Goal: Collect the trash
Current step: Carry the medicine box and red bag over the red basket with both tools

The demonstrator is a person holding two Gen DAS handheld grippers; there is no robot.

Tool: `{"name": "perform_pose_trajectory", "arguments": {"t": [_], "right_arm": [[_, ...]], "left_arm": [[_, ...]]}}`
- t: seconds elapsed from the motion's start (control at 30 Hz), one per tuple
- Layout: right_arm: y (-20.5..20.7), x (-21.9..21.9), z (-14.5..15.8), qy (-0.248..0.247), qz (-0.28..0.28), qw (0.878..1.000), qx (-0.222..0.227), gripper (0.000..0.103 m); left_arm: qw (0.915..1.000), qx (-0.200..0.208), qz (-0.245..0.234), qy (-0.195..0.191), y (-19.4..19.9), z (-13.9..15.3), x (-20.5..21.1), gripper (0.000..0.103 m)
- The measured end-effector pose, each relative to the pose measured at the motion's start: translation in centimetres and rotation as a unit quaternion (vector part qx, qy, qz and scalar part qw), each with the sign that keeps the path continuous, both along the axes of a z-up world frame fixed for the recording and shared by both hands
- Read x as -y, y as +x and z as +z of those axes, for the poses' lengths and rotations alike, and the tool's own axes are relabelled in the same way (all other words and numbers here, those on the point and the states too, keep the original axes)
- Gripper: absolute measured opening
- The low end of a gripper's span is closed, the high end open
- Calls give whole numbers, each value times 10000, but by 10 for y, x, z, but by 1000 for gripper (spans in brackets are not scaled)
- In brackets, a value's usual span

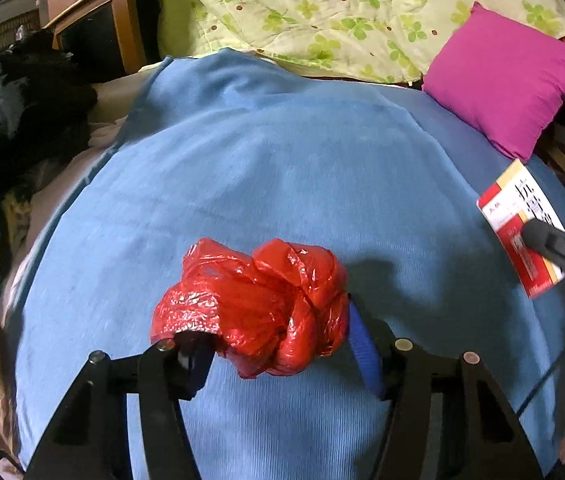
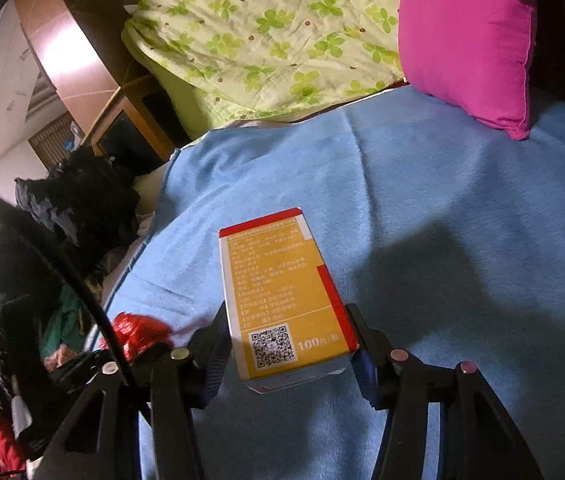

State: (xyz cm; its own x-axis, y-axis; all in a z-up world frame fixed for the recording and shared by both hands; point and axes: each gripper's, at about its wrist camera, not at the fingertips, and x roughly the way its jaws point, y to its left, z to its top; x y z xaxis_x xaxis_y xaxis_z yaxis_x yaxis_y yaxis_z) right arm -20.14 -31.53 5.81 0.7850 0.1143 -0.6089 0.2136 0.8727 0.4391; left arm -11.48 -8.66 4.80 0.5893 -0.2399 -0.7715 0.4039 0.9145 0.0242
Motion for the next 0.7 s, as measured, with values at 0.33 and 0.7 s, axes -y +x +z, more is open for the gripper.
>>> {"name": "perform_pose_trajectory", "arguments": {"t": [0.33, 0.7], "right_arm": [[-70, -14, 21, 99, -242, 9994, 246, 56], [-149, -8, 54, 35, -623, 9970, 458, 56]], "left_arm": [[9994, 324, 30, 76, -44, 22, -22, 62], [9984, 462, -275, -166, -86, 50, -11, 62]]}}
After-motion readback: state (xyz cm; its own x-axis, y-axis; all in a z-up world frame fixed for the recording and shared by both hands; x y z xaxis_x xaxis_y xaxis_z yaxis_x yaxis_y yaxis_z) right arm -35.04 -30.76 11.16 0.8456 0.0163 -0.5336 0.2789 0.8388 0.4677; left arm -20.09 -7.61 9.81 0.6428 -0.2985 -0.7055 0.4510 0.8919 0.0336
